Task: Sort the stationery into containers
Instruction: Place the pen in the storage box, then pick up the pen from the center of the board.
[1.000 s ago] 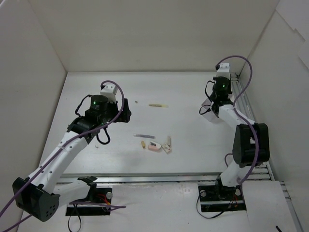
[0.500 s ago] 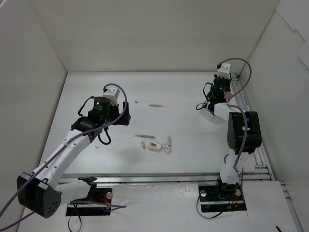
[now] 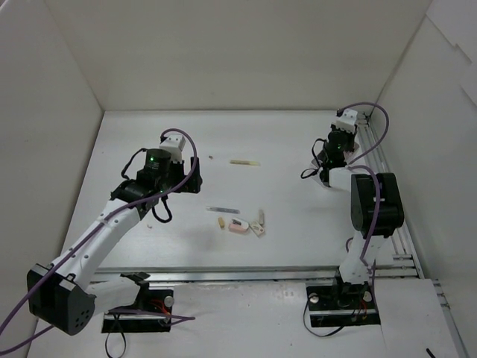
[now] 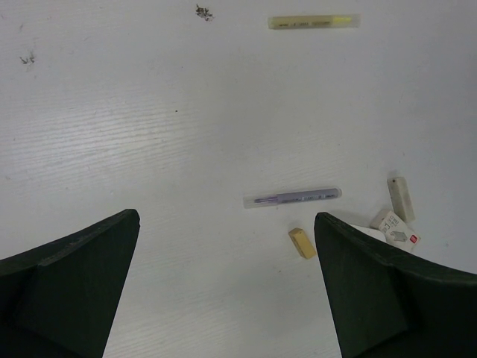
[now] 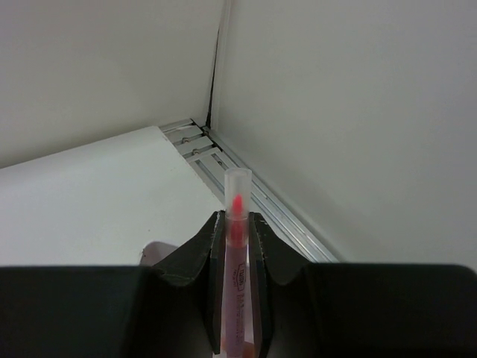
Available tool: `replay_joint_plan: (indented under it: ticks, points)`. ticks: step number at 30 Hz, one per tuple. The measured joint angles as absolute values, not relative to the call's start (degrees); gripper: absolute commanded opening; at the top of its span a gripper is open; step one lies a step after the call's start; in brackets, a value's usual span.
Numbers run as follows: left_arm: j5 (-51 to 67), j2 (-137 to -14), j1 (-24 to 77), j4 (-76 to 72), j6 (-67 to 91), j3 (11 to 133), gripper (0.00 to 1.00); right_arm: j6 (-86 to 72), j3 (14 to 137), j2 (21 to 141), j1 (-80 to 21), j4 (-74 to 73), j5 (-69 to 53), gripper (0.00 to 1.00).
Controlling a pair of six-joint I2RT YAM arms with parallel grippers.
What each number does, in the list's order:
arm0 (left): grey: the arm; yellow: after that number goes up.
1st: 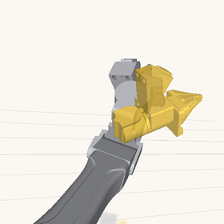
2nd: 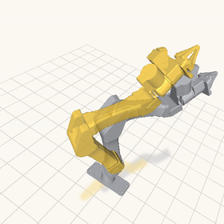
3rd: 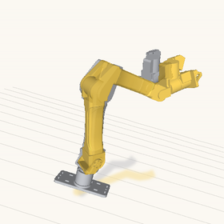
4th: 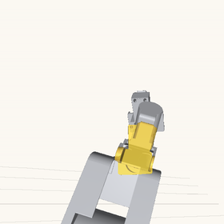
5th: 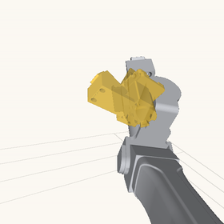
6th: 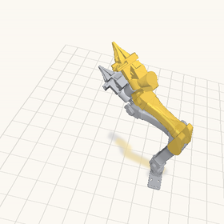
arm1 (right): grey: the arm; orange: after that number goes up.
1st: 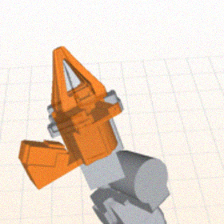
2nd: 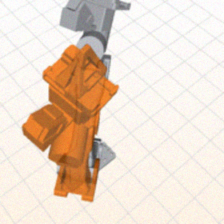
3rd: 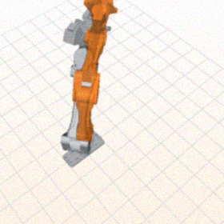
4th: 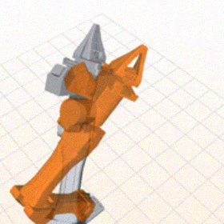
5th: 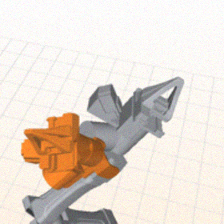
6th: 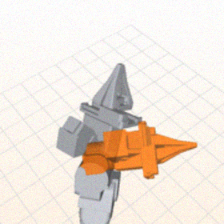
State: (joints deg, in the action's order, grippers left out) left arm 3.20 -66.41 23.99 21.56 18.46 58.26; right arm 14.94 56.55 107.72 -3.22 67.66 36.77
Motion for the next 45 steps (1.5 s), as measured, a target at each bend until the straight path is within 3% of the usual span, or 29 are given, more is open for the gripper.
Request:
replay_joint_plan:
  ticks: [3, 5, 6, 9, 12, 18, 23, 26, 32, 39, 45]
  points:
    - [3.22, -66.15, 23.99, 21.1, 18.52, 57.8, 1.0, 14.7, 54.96, 106.94, -3.95, 68.6, 36.93, 0.39]
    - [3.25, -65.82, 23.99, 20.93, 18.68, 57.25, 1.0, 15.0, 53.87, 106.02, -4.99, 68.79, 37.3, 0.5]
    - [3.27, -65.69, 23.99, 20.93, 18.7, 57.1, 1.0, 15.25, 53.52, 105.38, -5.63, 68.82, 37.54, 0.6]
    - [3.62, -65.17, 23.99, 20.69, 18.72, 56.64, 1.0, 15.64, 52.86, 103.0, -7.38, 68.88, 38.41, 0.73]
    - [3.66, -64.45, 23.99, 20.78, 18.87, 56.34, 1.0, 15.97, 52.1, 99.44, -9.21, 69.23, 38.81, 0.98]
    - [3.14, -60.47, 23.99, 21.02, 19.81, 55.05, 1.0, 18.28, 51.99, 89.65, -15.03, 60.95, 33.26, 0.98]
    - [2.31, -55.75, 23.99, 21.26, 21.45, 51.77, 1.0, 11.49, 70.91, 89.17, -18.57, 25.87, 11.38, 0.98]
    - [2.13, -52.95, 23.99, 21.67, 22.13, 49.47, 1.0, 10.7, 80.51, 92.42, -19.22, 12.73, -3.77, 0.98]
    - [2.13, -47.22, 23.99, 23.44, 23.16, 46.0, 1.0, 19.09, 91.64, 106.48, -23.57, -7.57, -17.28, 0.98]
    - [2.57, -45.08, 23.99, 23.73, 23.46, 43.55, 1.0, 28.99, 112.57, 129.64, -27.18, -27.81, -18.96, 0.98]
    - [2.74, -45.21, 23.99, 23.77, 23.51, 43.48, 1.0, 32.95, 123.79, 140.35, -27.18, -34.94, -18.87, 0.98]
